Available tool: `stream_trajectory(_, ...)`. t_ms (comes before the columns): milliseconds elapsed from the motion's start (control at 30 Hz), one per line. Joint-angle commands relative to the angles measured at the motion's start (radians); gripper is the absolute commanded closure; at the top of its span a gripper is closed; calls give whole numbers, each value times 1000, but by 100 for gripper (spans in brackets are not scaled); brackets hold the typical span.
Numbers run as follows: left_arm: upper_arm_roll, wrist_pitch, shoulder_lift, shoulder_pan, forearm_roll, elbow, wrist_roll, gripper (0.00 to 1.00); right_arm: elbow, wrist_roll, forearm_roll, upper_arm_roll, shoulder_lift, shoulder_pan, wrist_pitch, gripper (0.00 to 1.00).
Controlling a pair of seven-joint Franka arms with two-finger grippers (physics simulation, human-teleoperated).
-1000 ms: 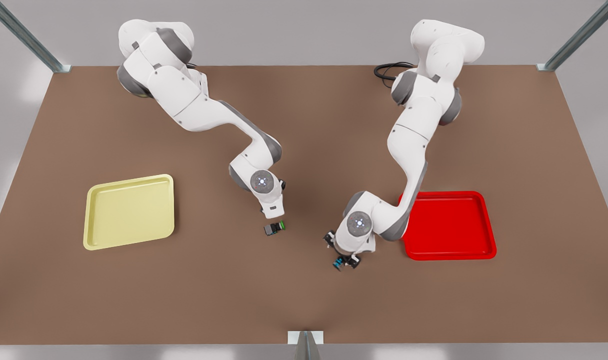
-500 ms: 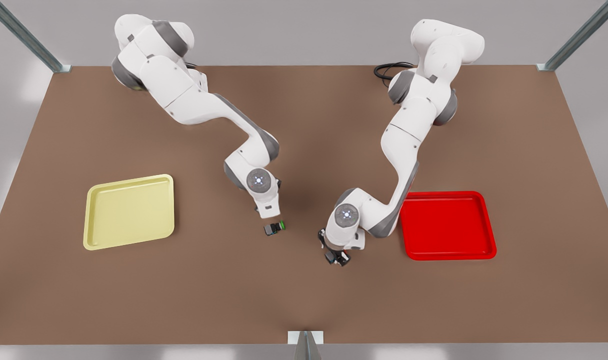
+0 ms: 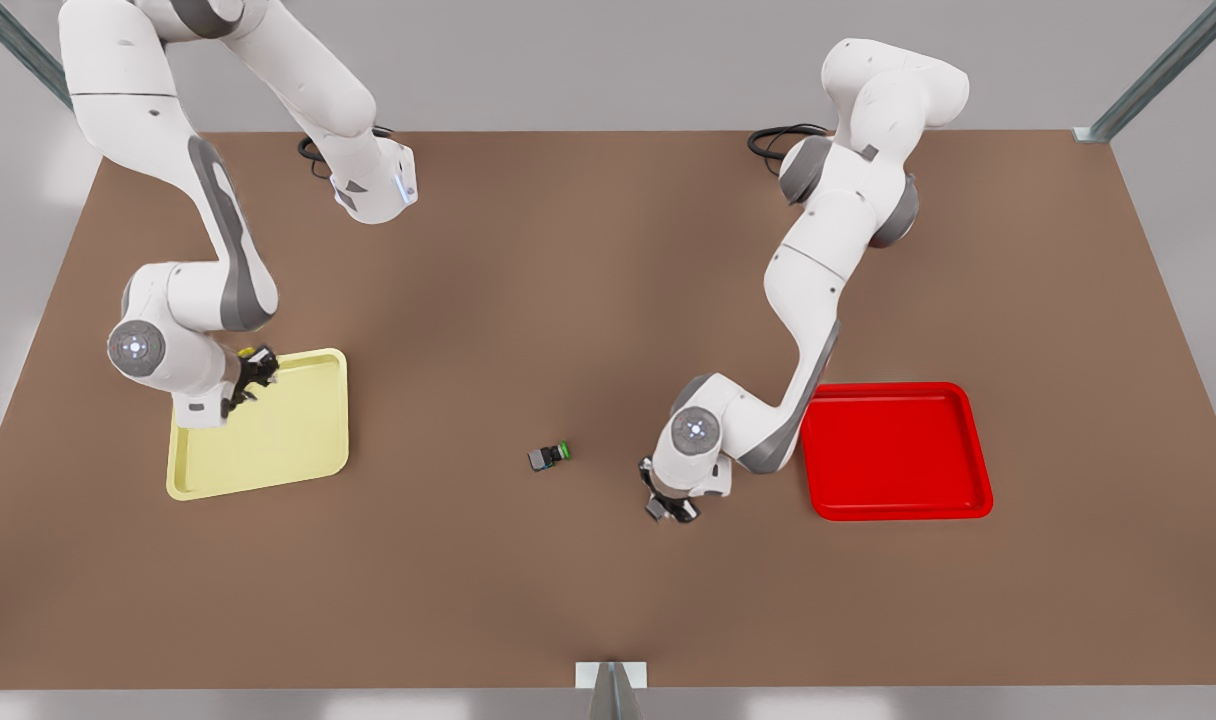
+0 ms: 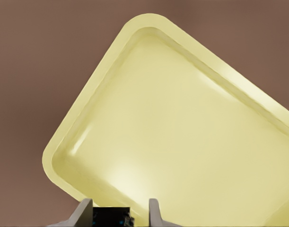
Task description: Place the switches on the corresponding trays according to their colors
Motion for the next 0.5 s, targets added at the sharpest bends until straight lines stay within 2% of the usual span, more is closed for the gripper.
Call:
stream_trajectory(0, 2, 0, -3, 1, 96, 2, -587, 51, 2, 2, 0, 0, 0, 1, 1, 41)
stream_trajectory(33, 2, -6, -29, 9, 96, -3, -584, 51, 2, 2, -2, 0, 8, -1, 9, 39)
stream_trajectory(67, 0, 0, -107, 21, 89, -102, -561, 51, 6, 2, -14, -1, 11, -5, 19, 18)
stream_trajectory(100, 0, -3, -121, 24, 86, -109, -548, 51, 28, 0, -14, -6, 11, -9, 7, 0)
stream_trajectory(133, 0, -14, -142, 41, 88, -110, -541, 51, 76, 3, 1, -3, -3, -13, -77, 0)
stream_trajectory(167, 0, -17, -185, 63, 88, -151, -501, 51, 211, 3, 110, 0, -23, -9, -281, 0)
stream_trajectory(200, 0, -14, -247, 92, 88, -219, -447, 51, 311, 75, 132, 25, -73, -1, -431, 0)
stream_trajectory(233, 2, -11, -313, 135, 89, -297, -326, 51, 488, 221, 132, 121, -80, -1, -660, 0)
stream_trajectory(300, 1, 0, -432, 196, 71, -461, -110, 51, 572, 252, 144, 137, -78, -2, -720, 0)
stream_trajectory(333, 5, 9, -483, 219, 28, -523, 34, 51, 612, 386, 143, 166, -103, -1, -767, 0)
stream_trajectory(367, 9, 16, -526, 240, 20, -587, 139, 51, 661, 515, 138, 206, -168, -2, -843, 0)
stream_trajectory(400, 17, 59, -570, 257, 2, -665, 235, 51, 681, 520, 149, 201, -260, -2, -887, 0)
stream_trajectory(467, 106, 125, -597, 277, -41, -742, 459, 51, 707, 522, 232, 198, -299, -2, -866, 0)
